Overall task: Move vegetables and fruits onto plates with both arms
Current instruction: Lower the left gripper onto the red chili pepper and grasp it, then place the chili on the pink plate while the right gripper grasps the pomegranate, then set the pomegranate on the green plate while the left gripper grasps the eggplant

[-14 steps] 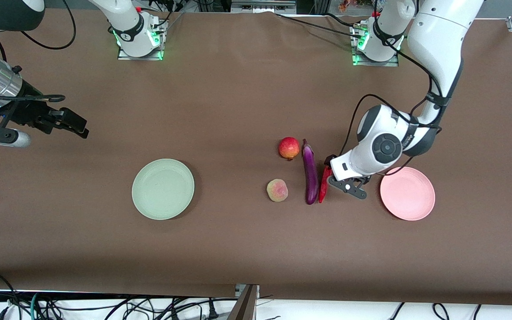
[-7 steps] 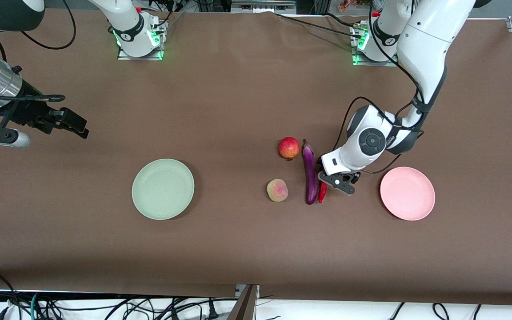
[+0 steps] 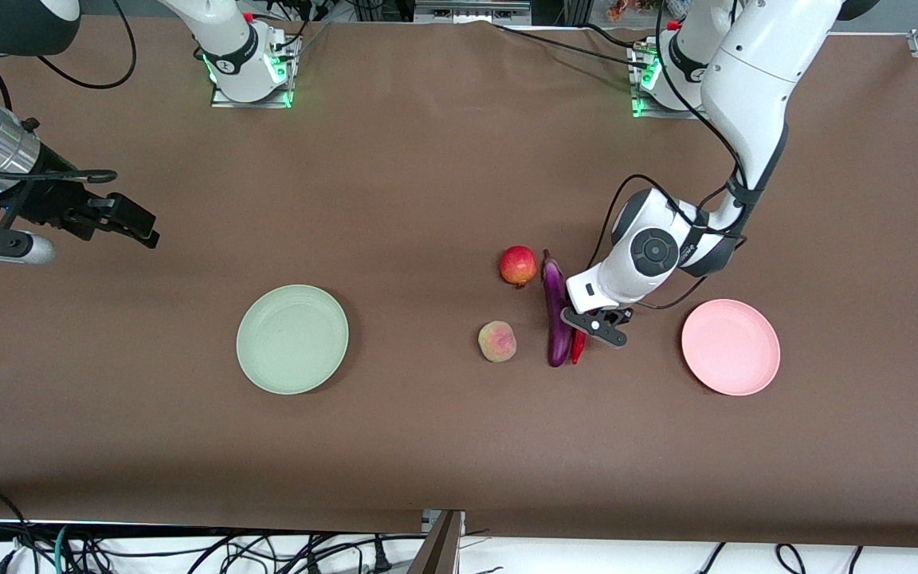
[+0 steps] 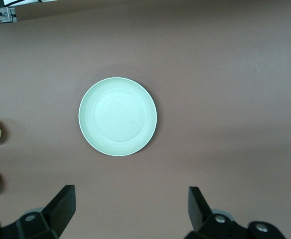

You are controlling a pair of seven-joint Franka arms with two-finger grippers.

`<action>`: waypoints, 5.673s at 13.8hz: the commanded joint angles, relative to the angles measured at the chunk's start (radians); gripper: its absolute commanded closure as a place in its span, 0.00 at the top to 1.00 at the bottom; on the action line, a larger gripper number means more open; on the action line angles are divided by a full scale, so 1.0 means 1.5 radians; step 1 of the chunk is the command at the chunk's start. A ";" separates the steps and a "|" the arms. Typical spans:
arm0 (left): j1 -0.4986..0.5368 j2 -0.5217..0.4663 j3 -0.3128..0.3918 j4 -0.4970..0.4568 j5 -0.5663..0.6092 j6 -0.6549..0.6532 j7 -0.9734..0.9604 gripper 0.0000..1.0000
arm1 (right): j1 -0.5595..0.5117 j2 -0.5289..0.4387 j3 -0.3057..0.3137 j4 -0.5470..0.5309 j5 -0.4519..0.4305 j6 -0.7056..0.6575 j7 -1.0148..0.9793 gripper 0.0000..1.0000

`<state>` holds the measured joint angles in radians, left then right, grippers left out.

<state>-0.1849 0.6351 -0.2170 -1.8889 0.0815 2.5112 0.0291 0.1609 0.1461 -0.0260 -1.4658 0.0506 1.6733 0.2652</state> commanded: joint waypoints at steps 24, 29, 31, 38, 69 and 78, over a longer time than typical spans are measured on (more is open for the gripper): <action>0.272 -0.010 0.029 0.068 0.187 -0.093 0.110 1.00 | 0.434 0.440 0.016 0.168 0.053 0.314 0.448 1.00; 0.268 -0.029 0.021 0.069 0.183 -0.121 0.107 1.00 | 0.485 0.473 0.014 0.168 0.043 0.372 0.457 1.00; 0.266 -0.029 0.021 0.069 0.183 -0.121 0.107 1.00 | 0.492 0.486 0.015 0.168 0.006 0.390 0.455 1.00; 0.258 -0.040 0.011 0.070 0.183 -0.138 0.104 1.00 | 0.508 0.539 0.013 0.165 0.000 0.475 0.479 1.00; -0.001 0.094 -0.110 0.171 0.144 -0.188 -0.364 0.23 | 0.210 0.365 -0.100 0.083 0.057 0.159 0.003 1.00; 0.053 -0.025 -0.104 0.217 0.146 -0.411 -0.339 0.00 | 0.337 0.449 -0.067 0.142 0.122 0.400 0.281 1.00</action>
<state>-0.1364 0.6650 -0.3739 -1.5727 0.2778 2.0231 -0.5323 0.6413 0.7742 -0.1205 -1.2982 0.2180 2.1928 0.6392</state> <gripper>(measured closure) 0.617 0.000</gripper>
